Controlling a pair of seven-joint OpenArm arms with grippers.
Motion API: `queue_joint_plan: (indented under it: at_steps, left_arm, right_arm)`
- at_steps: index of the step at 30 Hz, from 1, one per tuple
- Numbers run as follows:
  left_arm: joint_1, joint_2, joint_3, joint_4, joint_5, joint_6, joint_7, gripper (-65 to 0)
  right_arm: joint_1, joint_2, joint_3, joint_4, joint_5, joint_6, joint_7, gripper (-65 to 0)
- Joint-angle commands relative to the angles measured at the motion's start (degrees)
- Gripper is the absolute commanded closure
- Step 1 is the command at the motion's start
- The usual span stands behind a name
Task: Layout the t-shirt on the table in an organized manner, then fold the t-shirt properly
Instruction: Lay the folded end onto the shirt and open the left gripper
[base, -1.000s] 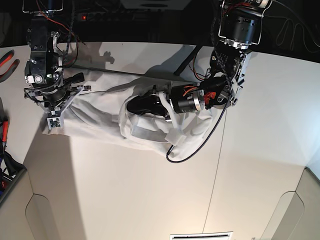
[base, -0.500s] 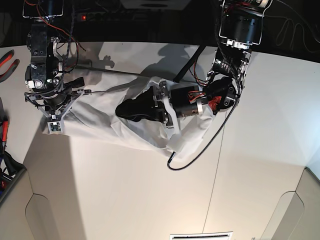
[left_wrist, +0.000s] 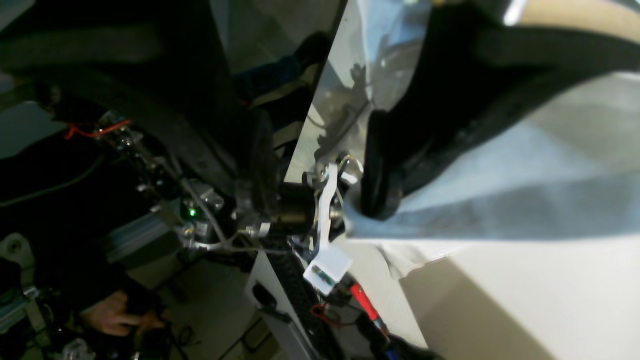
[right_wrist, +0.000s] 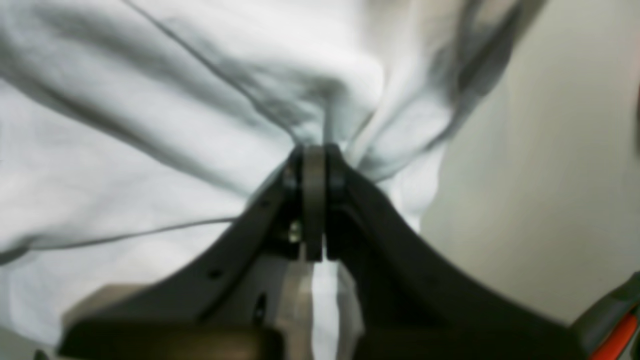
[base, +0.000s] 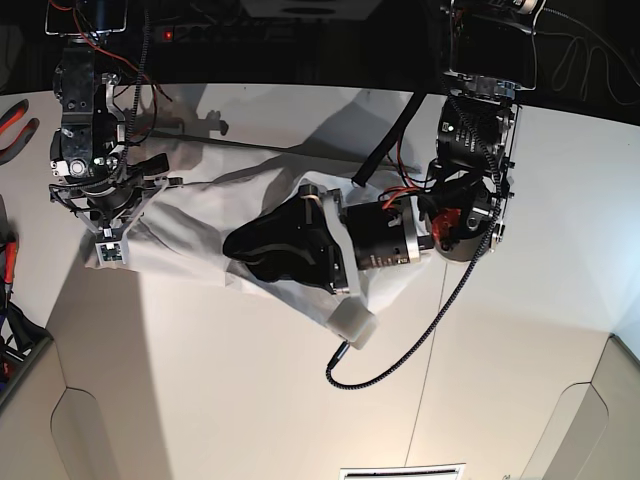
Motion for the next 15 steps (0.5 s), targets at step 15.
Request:
queue_joint_plan:
  at_steps: [15]
  left_arm:
    - [2.0, 0.0, 0.1, 0.8, 9.4, -0.9, -2.8, -30.9]
  right_arm:
    - [0.9, 0.3, 0.3, 0.8, -0.2, 0.0, 0.7, 0.0]
